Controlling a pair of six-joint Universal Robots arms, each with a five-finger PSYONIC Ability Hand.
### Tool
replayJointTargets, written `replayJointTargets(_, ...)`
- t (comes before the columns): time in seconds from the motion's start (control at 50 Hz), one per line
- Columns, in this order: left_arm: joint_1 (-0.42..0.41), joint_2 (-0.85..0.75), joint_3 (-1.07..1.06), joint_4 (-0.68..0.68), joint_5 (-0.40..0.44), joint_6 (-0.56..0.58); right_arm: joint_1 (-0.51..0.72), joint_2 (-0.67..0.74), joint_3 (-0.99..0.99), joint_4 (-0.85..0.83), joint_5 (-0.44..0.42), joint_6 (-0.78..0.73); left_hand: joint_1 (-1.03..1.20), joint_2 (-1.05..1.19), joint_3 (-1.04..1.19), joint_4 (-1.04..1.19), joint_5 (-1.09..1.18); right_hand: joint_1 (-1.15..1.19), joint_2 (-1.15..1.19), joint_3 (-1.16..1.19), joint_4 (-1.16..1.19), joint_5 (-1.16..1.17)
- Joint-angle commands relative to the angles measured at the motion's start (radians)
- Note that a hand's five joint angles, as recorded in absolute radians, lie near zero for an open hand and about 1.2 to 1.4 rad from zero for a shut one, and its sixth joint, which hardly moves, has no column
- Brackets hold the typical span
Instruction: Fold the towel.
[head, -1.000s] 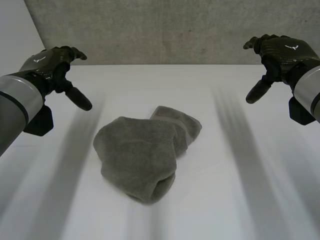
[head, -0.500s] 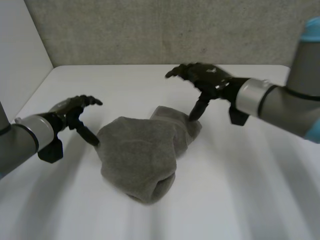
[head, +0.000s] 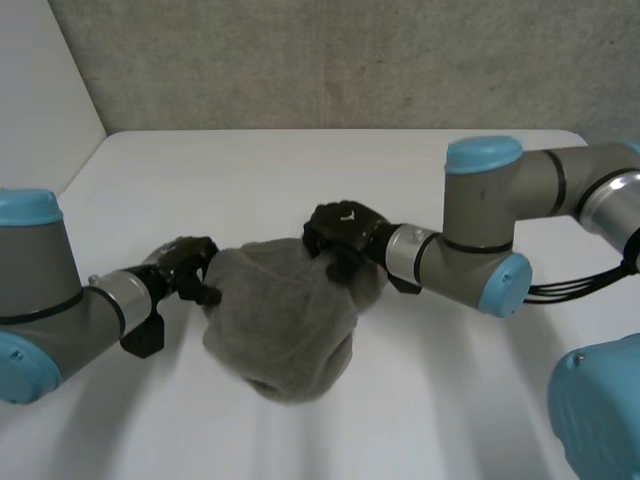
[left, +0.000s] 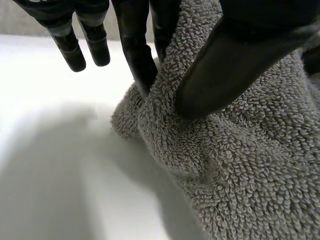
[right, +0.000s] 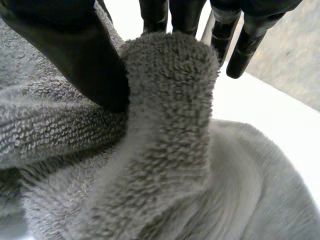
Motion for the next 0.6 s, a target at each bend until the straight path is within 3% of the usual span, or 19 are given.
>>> replayJointTargets(0.02,-0.011,0.026,0.132,-0.043,-0.005,-0.008,-0.023,-0.171,-0.039,-0.078,0.011,-0.008,0.141,0.112,-0.042,-0.056,0.103,0.149,0.187,-0.05,-0.078,0.139)
replayJointTargets(0.1,-0.041,0.123,0.253,-0.092,-0.008,-0.014,-0.029,-0.265,0.027,-0.198,0.055,-0.002,0.141,0.112,-0.042,-0.056,0.103,0.149,0.187,-0.05,-0.078,0.139)
replayJointTargets(0.14,-0.055,0.161,0.267,-0.089,-0.007,-0.014,-0.059,-0.393,0.19,-0.337,0.062,-0.003,0.141,0.112,-0.042,-0.056,0.103,0.149,0.187,-0.05,-0.078,0.139)
replayJointTargets(0.2,-0.093,0.25,0.264,-0.06,-0.007,-0.014,-0.079,-0.462,0.278,-0.401,0.049,-0.005,0.141,0.112,-0.042,-0.056,0.103,0.149,0.187,-0.05,-0.078,0.139)
replayJointTargets(0.24,-0.114,0.284,0.246,-0.034,-0.005,-0.014,-0.125,-0.579,0.488,-0.519,-0.019,-0.006,0.141,0.112,-0.042,-0.056,0.103,0.149,0.187,-0.05,-0.078,0.139)
replayJointTargets(0.26,-0.133,0.311,0.209,-0.004,-0.004,-0.01,-0.125,-0.579,0.489,-0.519,-0.02,-0.006,0.141,0.112,-0.042,-0.056,0.103,0.149,0.187,-0.05,-0.078,0.139)
replayJointTargets(0.3,-0.152,0.333,0.159,0.024,-0.001,-0.004,-0.156,-0.639,0.676,-0.579,-0.123,-0.022,0.141,0.112,-0.042,-0.056,0.103,0.149,0.187,-0.05,-0.078,0.139)
replayJointTargets(0.32,-0.173,0.344,0.111,0.052,-0.001,0.001,-0.156,-0.639,0.677,-0.579,-0.124,-0.022,0.141,0.112,-0.042,-0.056,0.103,0.149,0.187,-0.05,-0.078,0.139)
replayJointTargets(0.36,-0.202,0.347,0.061,0.075,-0.001,0.002,-0.222,-0.688,0.857,-0.58,-0.251,-0.072,0.141,0.112,-0.042,-0.056,0.103,0.149,0.187,-0.05,-0.078,0.139)
replayJointTargets(0.44,-0.262,0.333,-0.047,0.09,-0.001,0.009,-0.32,-0.715,0.999,-0.573,-0.334,-0.191,0.141,0.112,-0.042,-0.056,0.103,0.147,0.185,-0.05,-0.078,0.137)
replayJointTargets(0.48,-0.311,0.298,-0.147,0.092,-0.001,0.044,-0.366,-0.72,1.052,-0.56,-0.363,-0.265,0.141,0.112,-0.042,-0.056,0.103,0.067,0.106,-0.05,-0.078,0.058)
replayJointTargets(0.52,-0.331,0.26,-0.18,0.089,-0.001,0.082,-0.443,-0.723,1.102,-0.503,-0.38,-0.429,0.141,0.112,-0.042,-0.056,0.103,-0.365,-0.326,-0.05,-0.078,-0.374)
replayJointTargets(0.54,-0.348,0.22,-0.204,0.084,0.001,0.123,-0.443,-0.723,1.102,-0.502,-0.38,-0.43,0.141,0.112,-0.042,-0.056,0.103,-0.367,-0.329,-0.05,-0.078,-0.376)
replayJointTargets(0.56,-0.348,0.22,-0.204,0.084,0.001,0.124,-0.475,-0.72,1.111,-0.447,-0.382,-0.516,0.141,0.112,-0.042,-0.056,0.103,-0.64,-0.602,-0.05,-0.078,-0.65)
replayJointTargets(0.58,-0.362,0.188,-0.216,0.078,-0.001,0.165,-0.475,-0.72,1.111,-0.447,-0.382,-0.517,0.141,0.112,-0.042,-0.056,0.103,-0.643,-0.605,-0.05,-0.078,-0.652)
replayJointTargets(0.6,-0.362,0.187,-0.216,0.078,-0.001,0.165,-0.498,-0.716,1.111,-0.385,-0.379,-0.599,0.141,0.112,-0.042,-0.056,0.103,-0.861,-0.823,-0.05,-0.078,-0.87)
